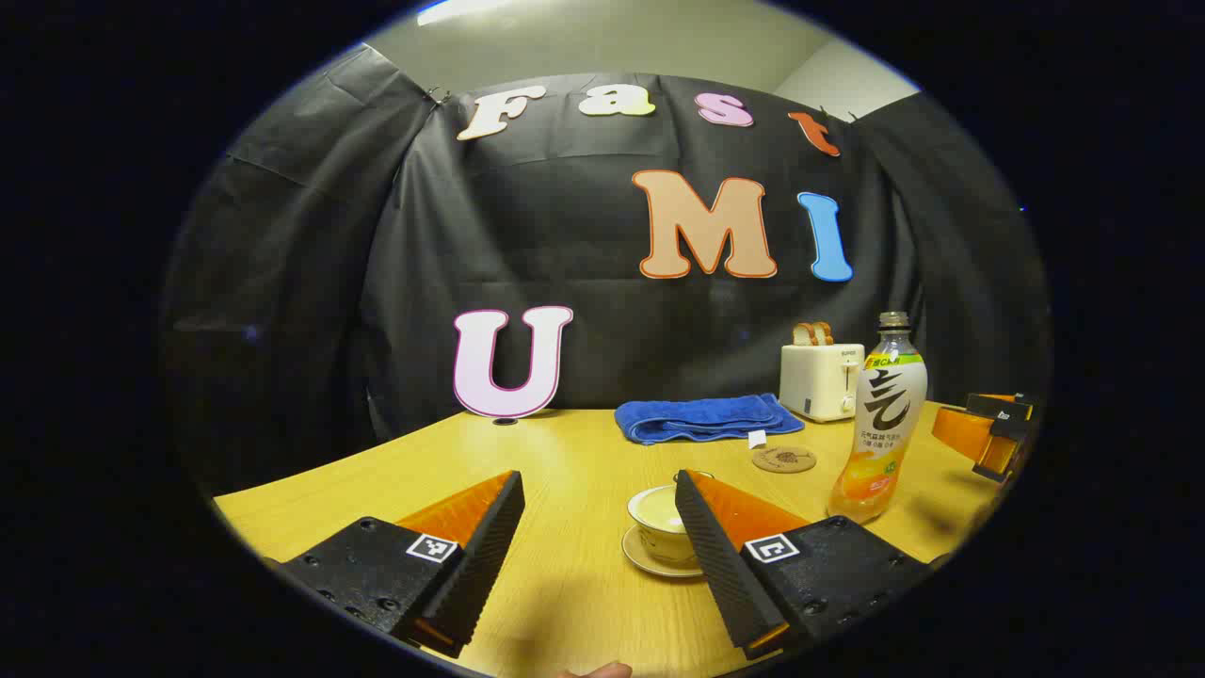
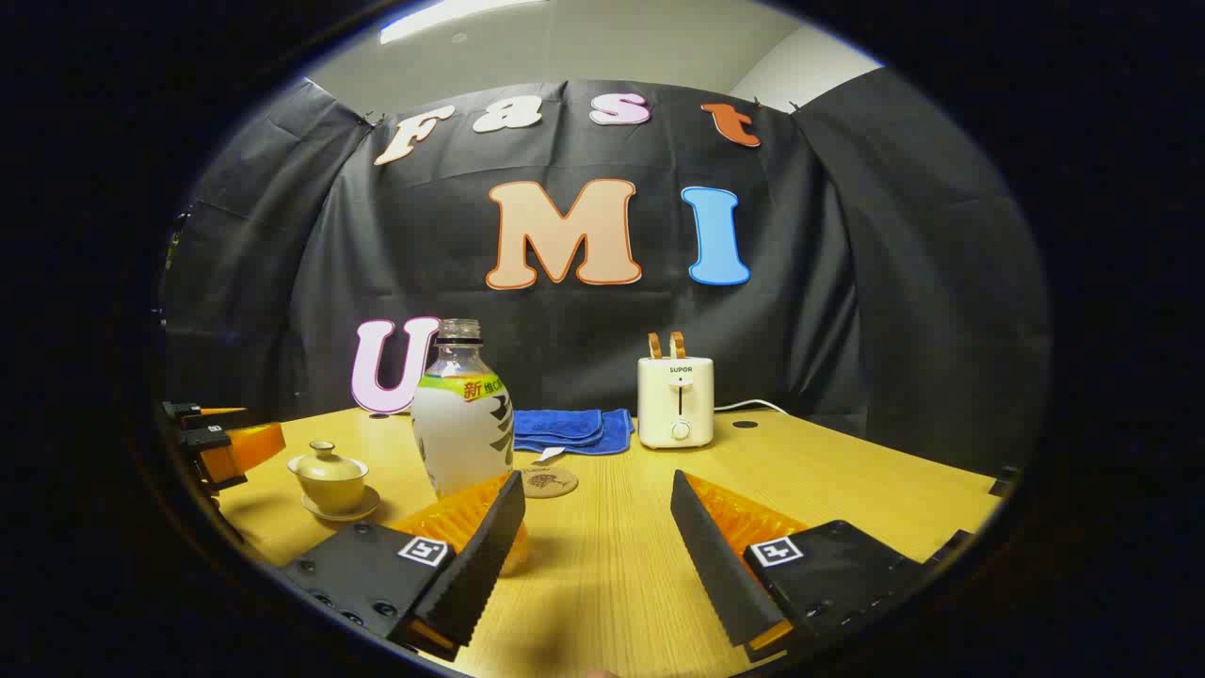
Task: Open the teacup lid with one hand, grasp the water bottle and pour water into the teacup with the other hand; after pouring, place the water bottle on the coaster and then close the teacup lid.
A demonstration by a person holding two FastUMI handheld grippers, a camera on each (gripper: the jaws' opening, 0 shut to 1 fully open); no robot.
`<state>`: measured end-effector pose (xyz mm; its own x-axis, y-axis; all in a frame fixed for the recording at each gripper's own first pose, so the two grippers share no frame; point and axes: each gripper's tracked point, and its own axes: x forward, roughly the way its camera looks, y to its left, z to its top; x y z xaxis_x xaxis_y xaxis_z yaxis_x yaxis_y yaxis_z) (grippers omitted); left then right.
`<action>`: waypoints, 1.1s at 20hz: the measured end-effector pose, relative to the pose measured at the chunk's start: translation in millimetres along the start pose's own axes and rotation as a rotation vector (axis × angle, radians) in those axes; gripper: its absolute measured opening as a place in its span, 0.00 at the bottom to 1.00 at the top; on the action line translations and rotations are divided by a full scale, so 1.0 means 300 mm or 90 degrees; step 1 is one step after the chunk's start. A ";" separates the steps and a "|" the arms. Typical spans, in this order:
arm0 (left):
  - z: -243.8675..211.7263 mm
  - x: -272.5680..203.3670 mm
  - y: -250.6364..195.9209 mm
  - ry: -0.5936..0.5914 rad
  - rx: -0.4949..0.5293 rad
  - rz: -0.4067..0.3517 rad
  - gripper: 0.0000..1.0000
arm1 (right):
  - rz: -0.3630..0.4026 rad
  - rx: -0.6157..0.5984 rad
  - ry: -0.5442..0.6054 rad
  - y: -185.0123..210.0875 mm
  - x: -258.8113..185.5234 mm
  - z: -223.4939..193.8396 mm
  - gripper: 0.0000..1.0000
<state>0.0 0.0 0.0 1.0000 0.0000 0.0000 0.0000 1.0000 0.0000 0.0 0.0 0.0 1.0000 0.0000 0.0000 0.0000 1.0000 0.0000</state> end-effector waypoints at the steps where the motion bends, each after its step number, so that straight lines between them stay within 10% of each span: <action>1: -0.007 0.002 0.000 0.002 -0.001 -0.001 0.94 | 0.000 0.001 0.001 -0.002 0.001 -0.001 0.97; 22: -0.004 0.002 -0.017 0.000 -0.001 -0.022 0.94 | 0.002 0.000 0.002 0.002 -0.002 0.003 0.99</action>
<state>0.7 -5.2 -1.3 0.9994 -0.0340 -0.0001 0.0340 0.9994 -0.0022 -0.5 0.5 0.8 1.0000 0.0029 -0.0025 -0.0029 1.0000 -0.0001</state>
